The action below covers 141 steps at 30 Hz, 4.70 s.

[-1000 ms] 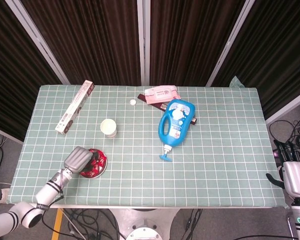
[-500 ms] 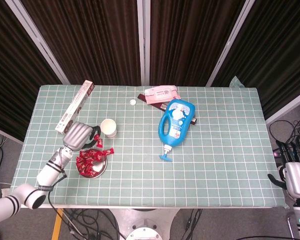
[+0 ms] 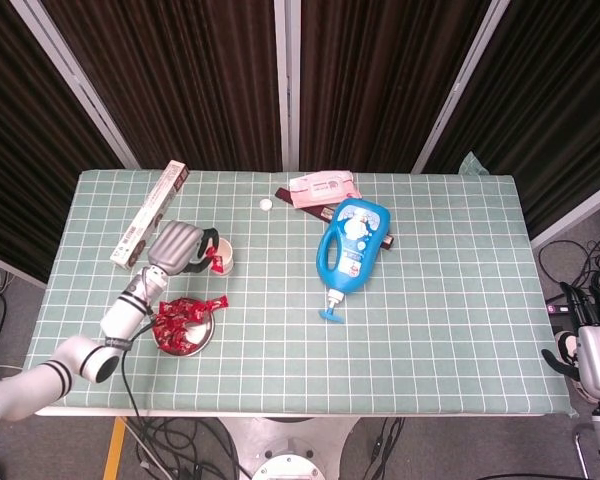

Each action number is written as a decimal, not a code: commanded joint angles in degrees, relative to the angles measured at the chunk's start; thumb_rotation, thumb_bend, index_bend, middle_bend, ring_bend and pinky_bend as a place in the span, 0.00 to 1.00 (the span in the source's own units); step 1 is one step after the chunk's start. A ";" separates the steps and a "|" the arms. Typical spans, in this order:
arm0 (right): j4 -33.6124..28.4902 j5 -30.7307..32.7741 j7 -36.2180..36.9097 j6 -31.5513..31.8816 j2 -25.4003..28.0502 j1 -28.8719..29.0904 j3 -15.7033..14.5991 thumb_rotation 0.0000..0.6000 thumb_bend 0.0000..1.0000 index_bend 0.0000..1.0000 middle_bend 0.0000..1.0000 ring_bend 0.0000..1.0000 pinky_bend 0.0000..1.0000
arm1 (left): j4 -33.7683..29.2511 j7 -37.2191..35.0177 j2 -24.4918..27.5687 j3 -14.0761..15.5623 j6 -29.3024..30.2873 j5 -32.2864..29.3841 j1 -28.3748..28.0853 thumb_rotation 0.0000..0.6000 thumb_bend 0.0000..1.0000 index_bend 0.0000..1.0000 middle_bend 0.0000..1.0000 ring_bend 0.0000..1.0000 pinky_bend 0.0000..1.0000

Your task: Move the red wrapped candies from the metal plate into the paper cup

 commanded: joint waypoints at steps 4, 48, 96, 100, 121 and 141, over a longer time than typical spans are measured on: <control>0.02 0.31 -0.09 -0.23 -0.05 0.02 0.07 1.00 0.06 0.00 0.11 0.04 0.22 | 3.46 -0.72 -1.76 0.02 -1.97 -1.28 -1.81 1.00 0.53 0.68 0.73 0.92 1.00; 0.24 -0.80 0.77 0.14 0.15 -0.27 -0.14 1.00 0.06 0.00 0.11 0.04 0.23 | -15.37 6.64 7.14 11.48 13.83 3.75 11.10 1.00 0.37 0.49 0.75 0.84 1.00; 0.10 -0.26 0.99 0.67 0.66 -1.38 -0.26 1.00 0.06 0.00 0.11 0.05 0.24 | -17.08 29.37 0.04 8.05 -6.79 -21.97 0.84 1.00 0.34 0.45 0.89 0.94 1.00; -0.04 -0.16 0.92 0.52 0.73 -1.33 -0.23 1.00 0.06 0.00 0.11 0.05 0.25 | -15.87 29.75 -0.82 8.03 -6.26 -22.07 0.88 1.00 0.34 0.45 0.89 0.94 1.00; 0.31 0.22 1.48 0.54 0.82 -1.60 -0.20 1.00 0.06 0.00 0.11 0.05 0.26 | -11.78 27.27 -3.90 8.73 -4.27 -17.38 2.36 1.00 0.34 0.57 0.89 0.94 1.00; 1.42 -0.47 2.92 0.67 0.54 -1.69 -0.34 1.00 0.06 0.00 0.11 0.05 0.26 | -18.32 19.97 4.91 -1.27 1.62 -16.26 1.51 1.00 0.35 0.62 0.90 0.94 1.00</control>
